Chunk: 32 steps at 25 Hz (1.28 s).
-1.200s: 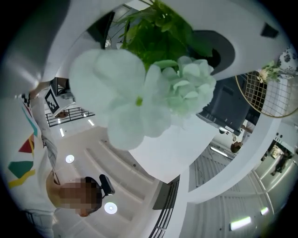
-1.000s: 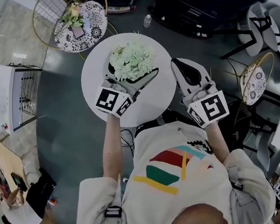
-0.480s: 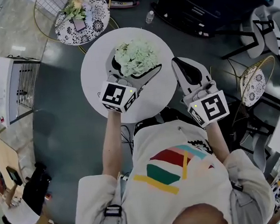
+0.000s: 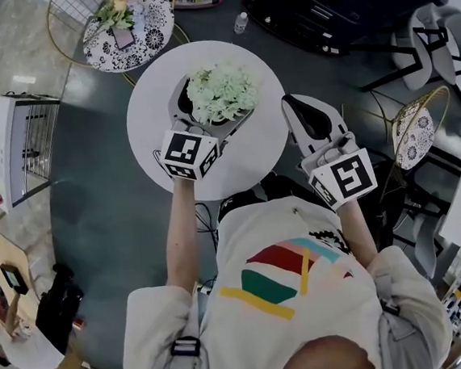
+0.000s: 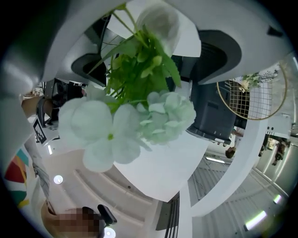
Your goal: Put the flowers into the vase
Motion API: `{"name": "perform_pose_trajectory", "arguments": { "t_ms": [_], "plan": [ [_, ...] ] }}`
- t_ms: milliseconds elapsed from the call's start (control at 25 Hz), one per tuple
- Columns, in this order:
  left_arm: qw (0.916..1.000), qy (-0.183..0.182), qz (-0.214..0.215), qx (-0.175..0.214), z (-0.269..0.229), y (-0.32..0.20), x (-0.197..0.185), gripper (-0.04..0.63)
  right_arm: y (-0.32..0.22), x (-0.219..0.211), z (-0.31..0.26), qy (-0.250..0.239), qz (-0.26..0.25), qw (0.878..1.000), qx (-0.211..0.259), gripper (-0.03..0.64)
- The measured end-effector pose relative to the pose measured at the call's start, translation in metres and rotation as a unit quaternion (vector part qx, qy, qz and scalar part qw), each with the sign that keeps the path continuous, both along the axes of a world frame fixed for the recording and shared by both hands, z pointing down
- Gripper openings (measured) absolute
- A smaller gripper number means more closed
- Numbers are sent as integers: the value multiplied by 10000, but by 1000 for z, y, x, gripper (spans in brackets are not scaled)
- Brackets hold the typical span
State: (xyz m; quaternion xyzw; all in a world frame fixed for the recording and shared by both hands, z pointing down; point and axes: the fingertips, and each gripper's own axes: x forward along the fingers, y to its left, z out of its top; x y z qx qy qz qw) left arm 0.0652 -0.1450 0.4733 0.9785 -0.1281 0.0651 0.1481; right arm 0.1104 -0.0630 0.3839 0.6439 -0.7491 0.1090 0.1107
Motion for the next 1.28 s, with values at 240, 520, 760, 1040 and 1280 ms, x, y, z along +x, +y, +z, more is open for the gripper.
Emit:
{"name": "perform_pose_trajectory", "arguments": {
  "t_ms": [240, 520, 760, 1040, 1280],
  "plan": [
    [9995, -270, 147, 97, 16, 5, 0, 589, -2, -4, 6, -9, -37, 10000, -73, 12],
    [9989, -428, 151, -67, 36, 6, -5, 589, -6, -8, 10, 3, -126, 9998, -144, 12],
    [9980, -584, 108, -233, 54, 11, -15, 589, -7, -8, 13, -1, -163, 9997, -167, 12],
    [9966, -707, -72, -419, 66, 18, -29, 589, -7, -7, 16, -22, -258, 9995, -197, 12],
    [9959, -713, -360, -432, 61, 23, -41, 589, -4, -6, 15, -98, -346, 9992, -147, 12]
  ]
}}
